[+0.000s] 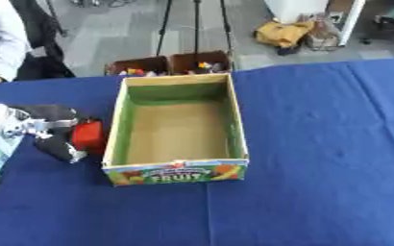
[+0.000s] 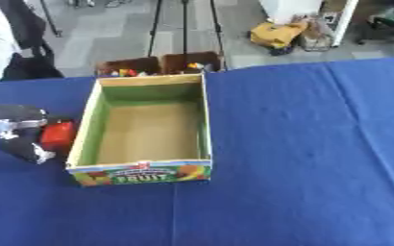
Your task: Pick up objects on the table and place them in the box.
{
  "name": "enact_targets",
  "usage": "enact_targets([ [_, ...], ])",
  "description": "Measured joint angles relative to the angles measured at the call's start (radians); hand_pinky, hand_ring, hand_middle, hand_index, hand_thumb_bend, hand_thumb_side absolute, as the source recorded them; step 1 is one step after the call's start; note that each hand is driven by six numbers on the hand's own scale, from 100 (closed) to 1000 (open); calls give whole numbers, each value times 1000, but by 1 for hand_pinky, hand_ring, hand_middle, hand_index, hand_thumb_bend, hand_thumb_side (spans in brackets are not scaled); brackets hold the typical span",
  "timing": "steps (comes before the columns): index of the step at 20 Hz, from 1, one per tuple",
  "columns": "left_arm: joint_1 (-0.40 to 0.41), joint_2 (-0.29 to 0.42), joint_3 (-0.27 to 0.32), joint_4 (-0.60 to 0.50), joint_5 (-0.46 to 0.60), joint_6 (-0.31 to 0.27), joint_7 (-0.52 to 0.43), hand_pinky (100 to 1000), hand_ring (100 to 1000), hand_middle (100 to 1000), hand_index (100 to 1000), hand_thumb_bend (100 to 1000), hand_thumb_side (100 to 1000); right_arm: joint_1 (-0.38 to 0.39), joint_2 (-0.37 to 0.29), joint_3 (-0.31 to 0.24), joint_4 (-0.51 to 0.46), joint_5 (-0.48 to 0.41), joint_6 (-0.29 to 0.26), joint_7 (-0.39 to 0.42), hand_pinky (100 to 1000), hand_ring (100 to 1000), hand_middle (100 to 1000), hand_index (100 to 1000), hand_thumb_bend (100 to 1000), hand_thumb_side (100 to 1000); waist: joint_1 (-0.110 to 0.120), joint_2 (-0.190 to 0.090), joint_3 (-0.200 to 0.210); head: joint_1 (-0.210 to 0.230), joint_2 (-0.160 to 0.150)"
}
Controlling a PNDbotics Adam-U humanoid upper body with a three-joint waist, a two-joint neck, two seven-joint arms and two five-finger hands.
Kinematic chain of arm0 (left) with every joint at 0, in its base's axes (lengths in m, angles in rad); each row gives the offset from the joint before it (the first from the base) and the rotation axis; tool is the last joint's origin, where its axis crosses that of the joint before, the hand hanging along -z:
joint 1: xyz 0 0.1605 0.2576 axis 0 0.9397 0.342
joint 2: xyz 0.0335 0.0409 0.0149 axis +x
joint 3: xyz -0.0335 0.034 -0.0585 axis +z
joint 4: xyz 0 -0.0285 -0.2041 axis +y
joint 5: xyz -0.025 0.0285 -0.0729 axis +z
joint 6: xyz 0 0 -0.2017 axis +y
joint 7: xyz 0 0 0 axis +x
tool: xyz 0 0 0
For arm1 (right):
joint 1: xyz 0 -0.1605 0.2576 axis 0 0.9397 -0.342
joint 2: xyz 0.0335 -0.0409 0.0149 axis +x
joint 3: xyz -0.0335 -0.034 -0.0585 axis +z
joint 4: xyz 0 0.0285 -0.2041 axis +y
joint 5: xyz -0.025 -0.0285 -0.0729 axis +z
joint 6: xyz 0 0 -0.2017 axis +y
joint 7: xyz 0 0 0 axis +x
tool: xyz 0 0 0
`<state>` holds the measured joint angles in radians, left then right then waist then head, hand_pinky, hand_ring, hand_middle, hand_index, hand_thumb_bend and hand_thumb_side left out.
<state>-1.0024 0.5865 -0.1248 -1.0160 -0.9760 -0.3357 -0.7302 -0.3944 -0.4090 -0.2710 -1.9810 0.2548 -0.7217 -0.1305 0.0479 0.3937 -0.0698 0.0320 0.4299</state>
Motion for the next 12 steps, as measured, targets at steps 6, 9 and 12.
enact_targets([
  [6, -1, -4, 0, 0, -1, 26, 40, 213, 499, 560, 712, 100, 426, 6, 1, 0, 0, 3, 6, -2, 698, 824, 595, 758, 348, 1000, 0, 0, 3, 0, 0],
  [9, -1, -4, 0, 0, 1, 40, 53, 186, 478, 528, 683, 100, 411, 7, 1, 0, 0, 3, 9, -5, 698, 824, 595, 757, 344, 1000, 0, 0, 5, 1, 0],
  [12, -1, -4, 0, -3, 9, 52, 61, 163, 460, 505, 661, 100, 411, 7, 2, 0, 0, 3, 12, -8, 699, 824, 594, 756, 339, 1000, 0, 0, 9, 1, 1],
])
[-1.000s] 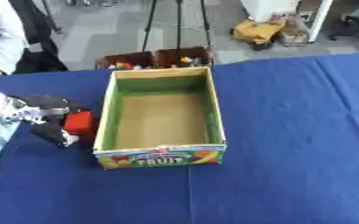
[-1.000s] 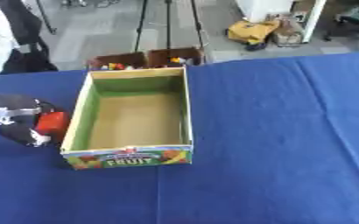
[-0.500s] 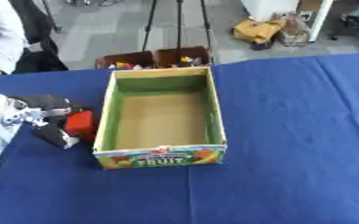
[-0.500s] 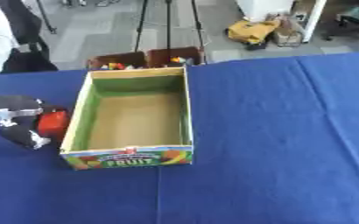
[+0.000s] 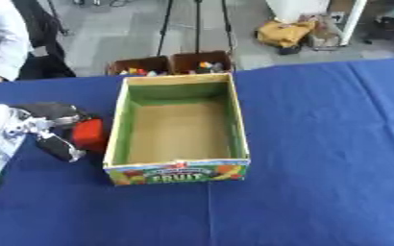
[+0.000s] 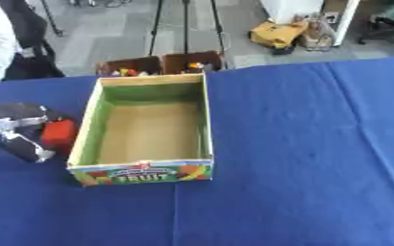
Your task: Pick up objects on the table and place them in the box.
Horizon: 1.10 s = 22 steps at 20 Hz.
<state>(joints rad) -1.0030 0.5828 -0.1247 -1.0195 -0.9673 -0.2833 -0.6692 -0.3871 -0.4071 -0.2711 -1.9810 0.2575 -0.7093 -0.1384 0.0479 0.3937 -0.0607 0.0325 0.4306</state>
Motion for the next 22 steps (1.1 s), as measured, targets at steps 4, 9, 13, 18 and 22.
enact_targets([
  [4, -2, 1, 2, -15, 21, 13, 4, 153, 454, 499, 654, 100, 389, 1, 2, 0, 0, 0, 4, -3, 699, 824, 594, 756, 330, 1000, 0, 0, 7, 0, 5],
  [9, -5, 10, 15, -56, 58, 29, 2, 138, 444, 491, 649, 100, 334, 5, 7, -1, 0, 0, 10, -7, 699, 824, 595, 756, 318, 1000, 0, -1, 16, -2, 19],
  [13, -9, 27, 31, -128, 93, 43, 2, 128, 438, 488, 650, 100, 266, 9, 7, -6, 0, 0, 15, -11, 699, 823, 595, 756, 306, 1000, 0, -2, 26, -9, 31],
  [18, -14, 43, 42, -258, 144, 63, -5, 117, 431, 478, 649, 100, 244, 9, 7, -6, 0, -2, 21, -17, 698, 822, 596, 755, 287, 1000, 0, -15, 36, -18, 43],
  [22, -27, 50, 42, -374, 197, 89, -16, 114, 430, 475, 650, 100, 245, 10, 7, -6, 0, -4, 25, -20, 698, 821, 597, 754, 278, 1000, 0, -22, 38, -21, 44],
])
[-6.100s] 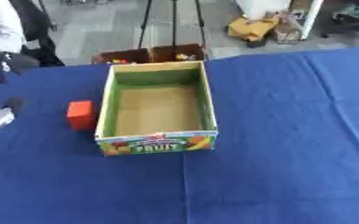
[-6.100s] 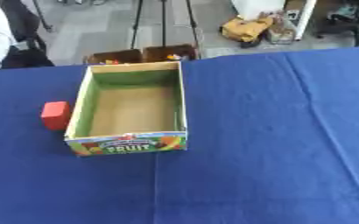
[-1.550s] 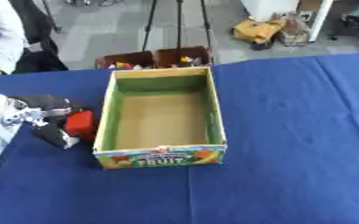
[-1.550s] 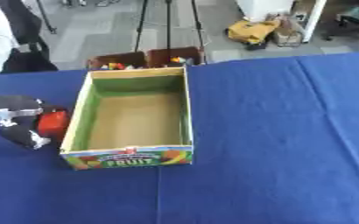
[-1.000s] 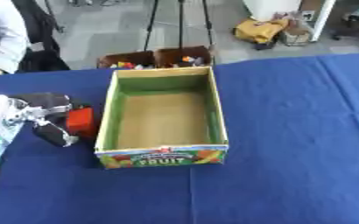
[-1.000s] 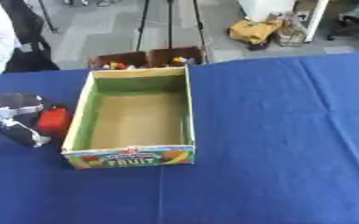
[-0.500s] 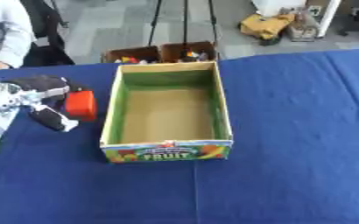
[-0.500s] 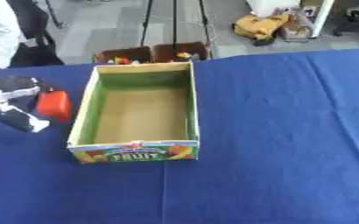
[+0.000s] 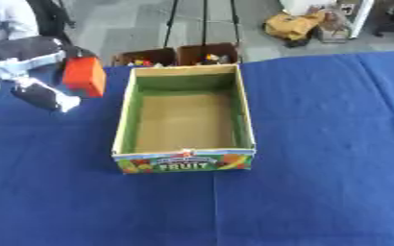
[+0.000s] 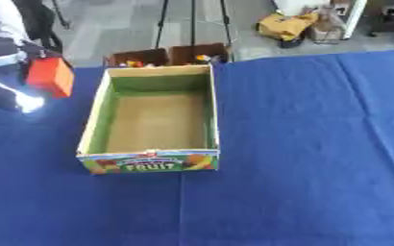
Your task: Pick up objects on the table and place them in the box.
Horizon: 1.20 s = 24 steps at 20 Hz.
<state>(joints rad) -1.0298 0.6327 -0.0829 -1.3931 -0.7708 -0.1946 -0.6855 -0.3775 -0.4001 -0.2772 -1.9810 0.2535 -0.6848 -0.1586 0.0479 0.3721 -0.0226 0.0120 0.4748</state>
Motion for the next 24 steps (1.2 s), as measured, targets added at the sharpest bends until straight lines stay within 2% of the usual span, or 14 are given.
enact_targets([
  [6, -40, -16, -25, -139, 60, 31, -29, 113, 430, 471, 652, 100, 247, 0, 0, 0, 0, -1, 1, 0, 697, 821, 598, 754, 272, 1000, 0, -8, -8, 3, 0],
  [11, -81, -82, -54, -153, 89, 44, -60, 108, 427, 469, 652, 100, 246, -1, 1, 1, 0, -6, 1, 0, 699, 822, 598, 754, 268, 1000, 0, -8, -17, 10, -1],
  [18, -101, -185, -91, -31, 69, 41, -78, 104, 423, 465, 652, 100, 267, -10, 9, 7, 0, -18, 5, 7, 702, 825, 597, 755, 269, 1000, 7, -8, -38, 19, -9],
  [19, -101, -196, -95, -8, 61, 38, -74, 102, 421, 463, 650, 100, 223, -10, 9, 7, 0, -20, 5, 8, 702, 825, 597, 755, 267, 1000, 7, -8, -41, 20, -10],
  [20, -101, -208, -99, 14, 52, 35, -67, 100, 419, 462, 649, 100, 272, -11, 9, 7, 0, -22, 5, 9, 702, 825, 597, 755, 268, 1000, 7, -8, -44, 21, -10],
  [24, -102, -247, -112, 113, 13, 22, -22, 100, 418, 461, 648, 100, 290, -17, 13, 8, 0, -34, 4, 15, 705, 828, 596, 756, 271, 1000, 9, -8, -49, 24, -11],
])
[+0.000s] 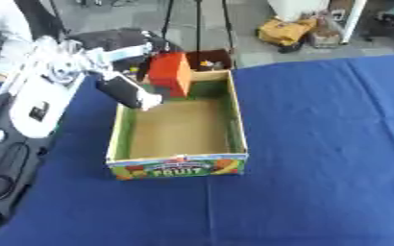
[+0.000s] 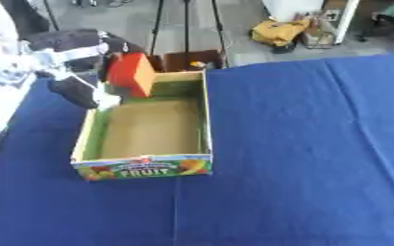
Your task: Pick up objects on the table and place them in the box.
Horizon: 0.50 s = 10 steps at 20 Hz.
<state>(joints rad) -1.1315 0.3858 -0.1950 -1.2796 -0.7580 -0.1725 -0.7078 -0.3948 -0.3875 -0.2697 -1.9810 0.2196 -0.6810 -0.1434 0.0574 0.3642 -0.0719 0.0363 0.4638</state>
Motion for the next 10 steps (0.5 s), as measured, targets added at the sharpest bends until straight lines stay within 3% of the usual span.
enact_targets([
  [1, 0, -10, -3, 26, -10, -4, 13, 100, 415, 458, 647, 100, 262, -1, 2, 0, 0, -2, 0, 2, 705, 828, 596, 756, 272, 1000, 0, 0, -1, 1, 0],
  [2, -1, -20, -5, 52, -19, -9, 27, 100, 414, 458, 645, 100, 309, -1, 5, 2, 0, -4, 0, 4, 706, 828, 596, 756, 273, 1000, 0, 0, -3, 1, -2],
  [7, -5, -66, -16, 170, -63, -40, 97, 107, 426, 467, 653, 100, 326, -2, 6, 5, 0, -11, 1, 10, 709, 830, 594, 757, 278, 1000, 1, 0, -13, 5, -3],
  [10, -6, -83, -17, 222, -90, -58, 129, 156, 462, 492, 678, 100, 340, -2, 8, 5, 0, -12, 2, 14, 710, 831, 594, 757, 280, 1000, 3, 1, -18, 7, -3],
])
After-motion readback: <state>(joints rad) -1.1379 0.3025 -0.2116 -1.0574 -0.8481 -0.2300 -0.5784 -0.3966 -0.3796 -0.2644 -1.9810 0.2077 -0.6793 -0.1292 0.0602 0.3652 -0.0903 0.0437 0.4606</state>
